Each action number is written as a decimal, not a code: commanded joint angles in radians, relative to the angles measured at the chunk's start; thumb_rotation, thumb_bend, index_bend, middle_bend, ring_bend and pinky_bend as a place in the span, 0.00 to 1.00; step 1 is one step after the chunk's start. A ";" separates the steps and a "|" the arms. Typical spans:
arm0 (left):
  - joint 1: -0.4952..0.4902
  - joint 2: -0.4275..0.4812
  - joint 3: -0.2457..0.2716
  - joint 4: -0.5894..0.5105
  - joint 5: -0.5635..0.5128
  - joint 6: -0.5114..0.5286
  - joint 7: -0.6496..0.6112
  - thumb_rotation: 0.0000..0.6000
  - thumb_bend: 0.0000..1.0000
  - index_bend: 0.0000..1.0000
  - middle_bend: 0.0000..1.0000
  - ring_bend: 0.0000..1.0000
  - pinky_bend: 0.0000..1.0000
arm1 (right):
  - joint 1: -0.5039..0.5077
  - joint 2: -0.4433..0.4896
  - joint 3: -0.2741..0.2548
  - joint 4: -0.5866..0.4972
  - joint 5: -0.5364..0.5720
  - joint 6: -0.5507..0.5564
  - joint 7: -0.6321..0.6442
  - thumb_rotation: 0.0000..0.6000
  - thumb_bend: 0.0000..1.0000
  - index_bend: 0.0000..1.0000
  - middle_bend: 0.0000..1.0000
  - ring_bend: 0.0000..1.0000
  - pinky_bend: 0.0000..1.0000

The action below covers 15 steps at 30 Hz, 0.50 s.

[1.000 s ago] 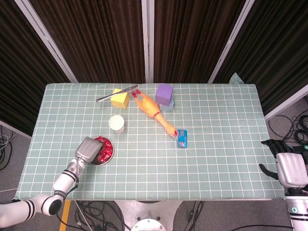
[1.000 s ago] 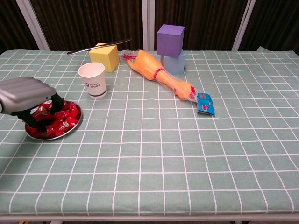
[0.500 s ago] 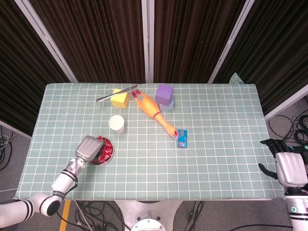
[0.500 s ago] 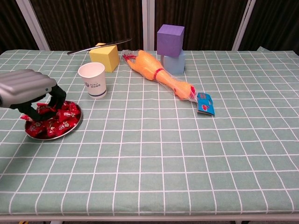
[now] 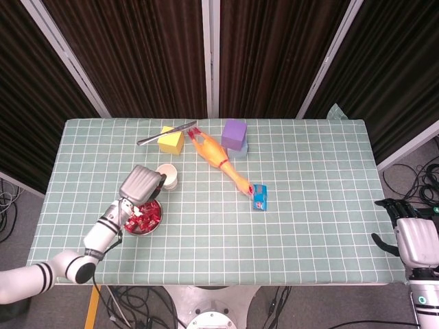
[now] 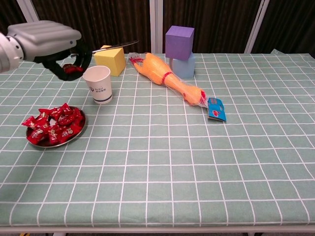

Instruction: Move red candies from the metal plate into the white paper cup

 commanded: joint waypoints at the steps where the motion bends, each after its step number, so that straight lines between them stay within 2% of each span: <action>1: -0.053 -0.025 -0.034 0.044 -0.047 -0.049 0.016 1.00 0.53 0.71 0.71 0.92 1.00 | -0.002 0.000 0.000 0.002 0.003 0.001 0.002 1.00 0.10 0.26 0.25 0.20 0.42; 11: -0.160 -0.113 -0.060 0.191 -0.184 -0.141 0.050 1.00 0.53 0.64 0.65 0.92 1.00 | -0.003 -0.007 0.002 0.019 0.021 -0.010 0.020 1.00 0.10 0.26 0.25 0.20 0.42; 15: -0.177 -0.130 -0.058 0.206 -0.222 -0.135 0.064 1.00 0.53 0.55 0.59 0.91 1.00 | -0.002 -0.008 0.004 0.024 0.026 -0.014 0.027 1.00 0.10 0.26 0.25 0.20 0.43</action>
